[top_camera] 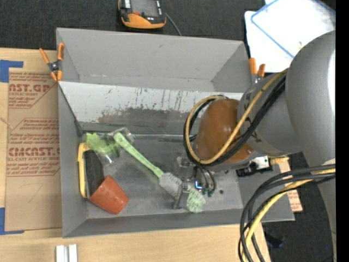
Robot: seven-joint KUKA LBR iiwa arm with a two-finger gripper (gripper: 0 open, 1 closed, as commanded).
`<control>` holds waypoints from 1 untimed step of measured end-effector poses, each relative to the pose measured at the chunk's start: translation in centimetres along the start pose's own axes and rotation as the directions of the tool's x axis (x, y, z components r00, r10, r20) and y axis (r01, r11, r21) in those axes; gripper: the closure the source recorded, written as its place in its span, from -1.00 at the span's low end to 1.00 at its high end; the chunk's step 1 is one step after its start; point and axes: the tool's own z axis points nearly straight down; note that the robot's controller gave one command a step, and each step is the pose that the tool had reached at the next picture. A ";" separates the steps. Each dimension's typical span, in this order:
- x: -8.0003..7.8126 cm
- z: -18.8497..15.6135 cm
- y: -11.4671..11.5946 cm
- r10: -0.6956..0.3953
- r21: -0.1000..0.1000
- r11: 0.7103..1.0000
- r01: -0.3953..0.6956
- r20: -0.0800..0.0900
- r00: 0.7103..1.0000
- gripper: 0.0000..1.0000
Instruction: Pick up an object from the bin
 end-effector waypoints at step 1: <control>1.6 -0.6 -0.9 0.013 -0.001 1.000 -0.013 0.003 1.000 -1.00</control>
Offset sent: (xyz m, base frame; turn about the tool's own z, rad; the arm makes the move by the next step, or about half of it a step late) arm -0.0059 -0.0020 0.0023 0.0039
